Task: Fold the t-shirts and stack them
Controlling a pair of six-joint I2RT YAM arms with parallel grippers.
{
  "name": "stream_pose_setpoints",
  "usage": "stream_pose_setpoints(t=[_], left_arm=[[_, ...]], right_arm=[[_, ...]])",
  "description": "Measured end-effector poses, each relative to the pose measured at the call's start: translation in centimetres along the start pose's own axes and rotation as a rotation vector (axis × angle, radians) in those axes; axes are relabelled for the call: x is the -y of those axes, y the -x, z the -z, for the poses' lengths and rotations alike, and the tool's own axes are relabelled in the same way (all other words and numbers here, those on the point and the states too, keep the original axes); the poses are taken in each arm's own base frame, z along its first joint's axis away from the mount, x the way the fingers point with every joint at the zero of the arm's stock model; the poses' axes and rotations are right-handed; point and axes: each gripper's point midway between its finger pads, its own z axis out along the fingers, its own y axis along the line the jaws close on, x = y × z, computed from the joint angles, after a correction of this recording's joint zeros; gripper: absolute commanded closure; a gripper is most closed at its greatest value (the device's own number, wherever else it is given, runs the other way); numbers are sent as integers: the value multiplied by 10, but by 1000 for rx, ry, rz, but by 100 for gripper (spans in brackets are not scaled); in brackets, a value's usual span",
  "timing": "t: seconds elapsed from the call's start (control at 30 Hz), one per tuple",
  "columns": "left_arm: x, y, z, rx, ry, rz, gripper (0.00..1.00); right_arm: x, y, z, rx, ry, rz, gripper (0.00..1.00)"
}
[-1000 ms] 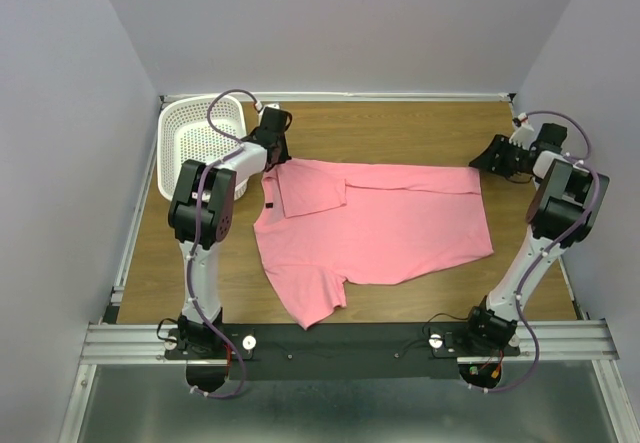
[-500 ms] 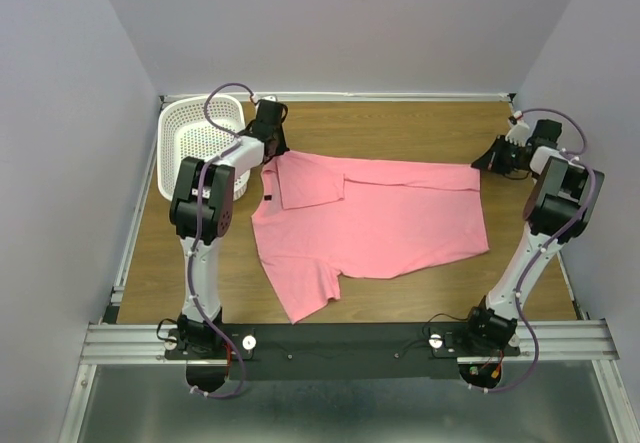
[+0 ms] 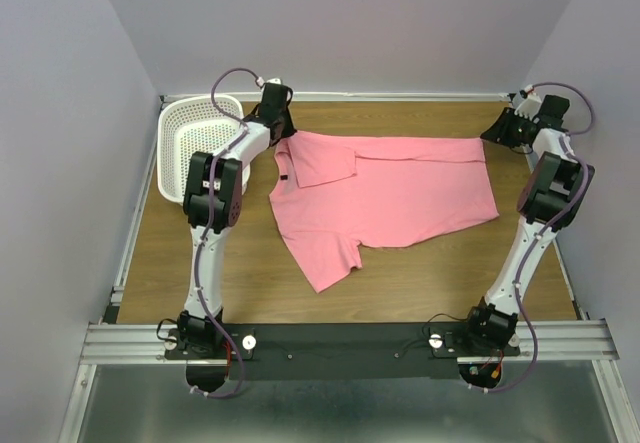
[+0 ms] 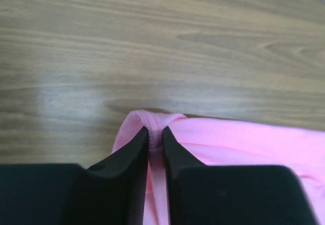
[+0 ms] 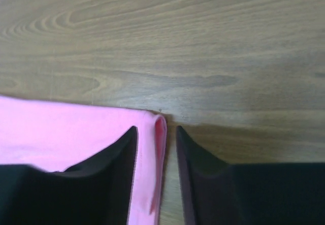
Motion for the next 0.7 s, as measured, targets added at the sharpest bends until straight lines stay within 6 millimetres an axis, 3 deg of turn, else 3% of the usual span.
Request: stream_pose_setpoints(t=[0.03,0.1,0.23,0.33,0.37,0.43,0.5,0.57,0.6,0.67,0.7], left_arm=[[3,3,-1,3,-9,1,61],[8,9,0,7,-37,0,55],[17,24,13,38,-86,0,53],[26,47,45,97,-132,-12,51],[27,51,56,115,-145,-18,49],[30,67,97,174,-176,-47,42],[31,90,169,321,-235,-67,26],[26,94,220,423,-270,-76,16],[21,95,264,501,-300,-74,16],[15,90,322,617,-368,-60,19],[13,82,342,645,-405,-47,24]], right_arm=[[3,0,-2,1,-7,-2,43],[3,-1,-3,-5,-20,-1,34],[0,-4,7,-20,-62,44,21],[-13,-9,29,-35,-86,101,0],[-18,-10,36,-35,-92,118,0],[-37,-15,61,-40,-97,186,0],[-57,-20,87,-29,-92,274,0],[-79,-31,113,-25,-65,377,0],[-90,-40,123,-21,-49,424,0],[-108,-68,139,-42,27,566,1],[-114,-86,144,-70,71,627,2]])
